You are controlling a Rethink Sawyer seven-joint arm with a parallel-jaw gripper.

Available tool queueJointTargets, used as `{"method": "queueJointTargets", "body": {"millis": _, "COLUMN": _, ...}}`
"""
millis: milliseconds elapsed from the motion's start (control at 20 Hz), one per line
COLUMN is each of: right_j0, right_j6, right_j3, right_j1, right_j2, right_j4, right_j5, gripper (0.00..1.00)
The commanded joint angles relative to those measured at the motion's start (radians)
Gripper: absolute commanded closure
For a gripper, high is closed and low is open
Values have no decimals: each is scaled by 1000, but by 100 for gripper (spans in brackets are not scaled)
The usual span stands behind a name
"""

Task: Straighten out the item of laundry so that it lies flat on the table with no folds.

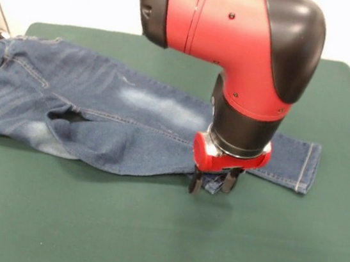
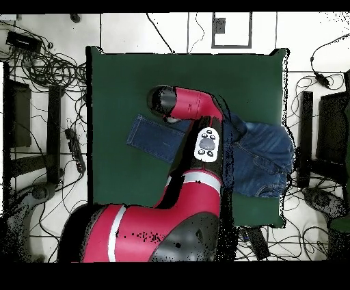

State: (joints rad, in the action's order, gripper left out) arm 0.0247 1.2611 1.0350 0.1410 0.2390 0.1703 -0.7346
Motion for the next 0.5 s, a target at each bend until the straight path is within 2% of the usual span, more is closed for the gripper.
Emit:
{"method": "queueJointTargets", "body": {"millis": 50, "right_j0": 42, "right_j6": 265, "right_j3": 63, "right_j1": -17, "right_j2": -34, "right_j4": 1, "right_j5": -16, "gripper": 0}}
{"method": "queueJointTargets", "body": {"millis": 500, "right_j0": 36, "right_j6": 249, "right_j3": 61, "right_j1": -33, "right_j2": -37, "right_j4": 4, "right_j5": -102, "gripper": 0}}
